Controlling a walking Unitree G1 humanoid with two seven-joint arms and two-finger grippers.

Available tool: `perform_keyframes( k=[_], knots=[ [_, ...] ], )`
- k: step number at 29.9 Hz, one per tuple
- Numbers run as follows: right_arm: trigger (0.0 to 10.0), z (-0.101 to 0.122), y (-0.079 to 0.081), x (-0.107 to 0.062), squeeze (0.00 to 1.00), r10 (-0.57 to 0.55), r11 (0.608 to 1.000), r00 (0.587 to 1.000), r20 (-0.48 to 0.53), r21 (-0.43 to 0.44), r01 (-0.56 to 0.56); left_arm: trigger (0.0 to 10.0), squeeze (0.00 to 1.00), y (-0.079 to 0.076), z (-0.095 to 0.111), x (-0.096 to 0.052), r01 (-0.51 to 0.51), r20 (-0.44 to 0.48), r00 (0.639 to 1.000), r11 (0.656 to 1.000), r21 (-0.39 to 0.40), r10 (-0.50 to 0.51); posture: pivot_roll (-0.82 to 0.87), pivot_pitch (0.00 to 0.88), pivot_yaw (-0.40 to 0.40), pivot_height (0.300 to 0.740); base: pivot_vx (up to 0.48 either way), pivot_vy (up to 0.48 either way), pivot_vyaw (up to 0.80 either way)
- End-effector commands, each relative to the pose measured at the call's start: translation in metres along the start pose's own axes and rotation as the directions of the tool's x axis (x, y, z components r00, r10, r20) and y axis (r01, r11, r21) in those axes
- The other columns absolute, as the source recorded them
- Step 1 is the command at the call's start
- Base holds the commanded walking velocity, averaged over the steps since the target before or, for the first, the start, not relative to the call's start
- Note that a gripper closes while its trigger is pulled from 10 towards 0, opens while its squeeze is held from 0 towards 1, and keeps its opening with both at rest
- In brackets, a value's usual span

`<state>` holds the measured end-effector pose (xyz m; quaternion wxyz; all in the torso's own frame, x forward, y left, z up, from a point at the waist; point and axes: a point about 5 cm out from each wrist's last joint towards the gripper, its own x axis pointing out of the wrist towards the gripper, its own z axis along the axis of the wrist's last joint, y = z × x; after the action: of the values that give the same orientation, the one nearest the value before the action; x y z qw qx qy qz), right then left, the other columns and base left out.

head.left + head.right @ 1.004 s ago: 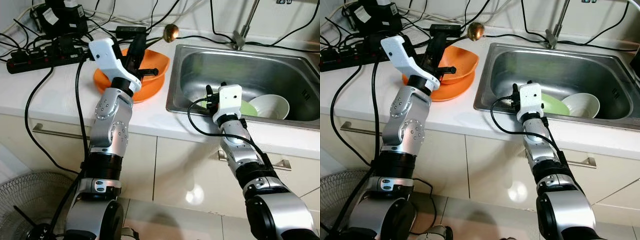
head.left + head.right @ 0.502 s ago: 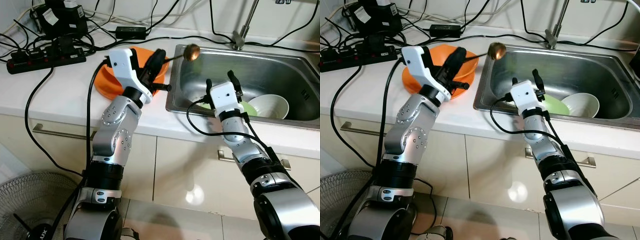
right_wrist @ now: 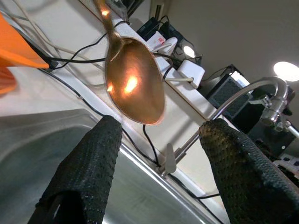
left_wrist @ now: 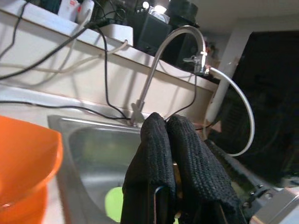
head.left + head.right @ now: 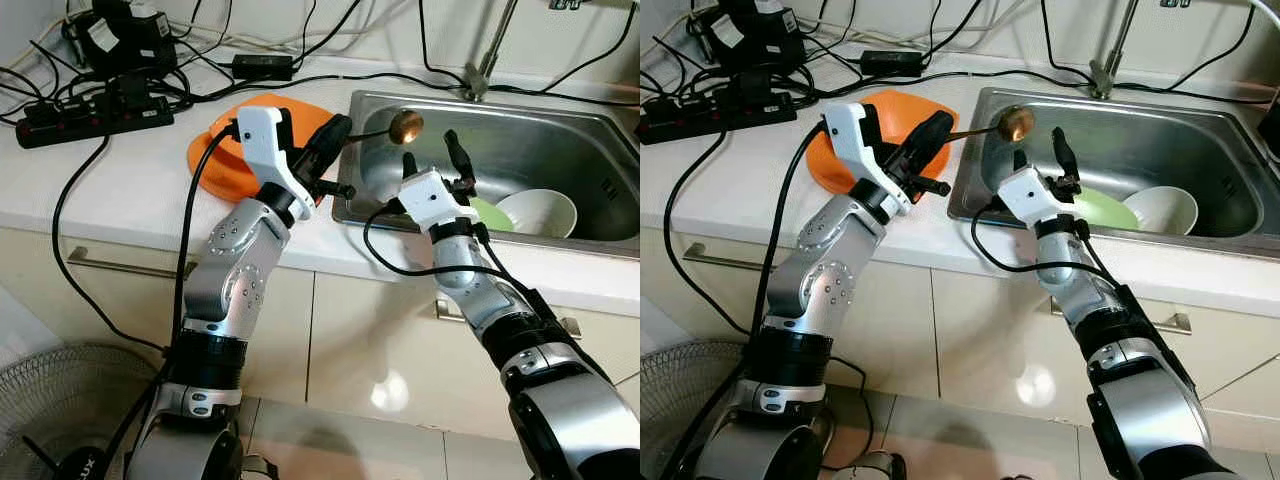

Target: Kitchen organization

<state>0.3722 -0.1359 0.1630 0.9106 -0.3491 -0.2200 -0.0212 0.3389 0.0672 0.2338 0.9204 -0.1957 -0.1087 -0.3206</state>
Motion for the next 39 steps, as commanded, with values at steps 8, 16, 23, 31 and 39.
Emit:
perform_keyframes(
  k=[8, 16, 23, 31, 39],
  knots=[
    [10.0, 0.004, -0.002, 0.004, 0.0, -0.014, 1.0, 1.0, 0.023, -0.025, 0.015, 10.0, 0.0, 0.0, 0.004, -0.002, 0.002, -0.005, 1.0, 0.994, -0.111, -0.003, 0.14, 0.014, 0.011, 0.74, 0.0, 0.0, 0.0],
    [10.0, 0.002, -0.003, 0.003, 0.0, -0.013, 0.998, 0.999, 0.036, -0.065, 0.015, 10.0, 0.0, 0.004, 0.002, -0.011, -0.02, -0.065, 0.998, 0.994, -0.108, 0.013, 0.15, 0.033, 0.013, 0.74, 0.0, 0.0, 0.0],
    [10.0, 0.005, -0.001, 0.003, 0.0, 0.006, 0.991, 0.997, 0.071, -0.133, 0.004, 10.0, 0.0, 0.003, 0.002, -0.012, -0.02, -0.077, 0.997, 0.992, -0.127, 0.011, 0.15, 0.045, 0.015, 0.74, 0.0, 0.0, 0.0],
    [10.0, 0.007, 0.005, 0.001, 0.0, 0.027, 0.981, 0.994, 0.104, -0.194, -0.006, 10.0, 0.0, 0.001, 0.004, -0.014, -0.016, -0.091, 0.996, 0.988, -0.155, 0.002, 0.16, 0.05, 0.018, 0.74, 0.0, 0.0, 0.0],
    [10.0, 0.008, 0.005, 0.001, 0.0, 0.012, 0.981, 0.994, 0.105, -0.194, 0.008, 10.0, 0.0, 0.001, 0.006, -0.017, -0.032, -0.104, 0.994, 0.984, -0.177, 0.014, 0.16, 0.052, 0.023, 0.74, 0.0, 0.0, 0.0]
  ],
)
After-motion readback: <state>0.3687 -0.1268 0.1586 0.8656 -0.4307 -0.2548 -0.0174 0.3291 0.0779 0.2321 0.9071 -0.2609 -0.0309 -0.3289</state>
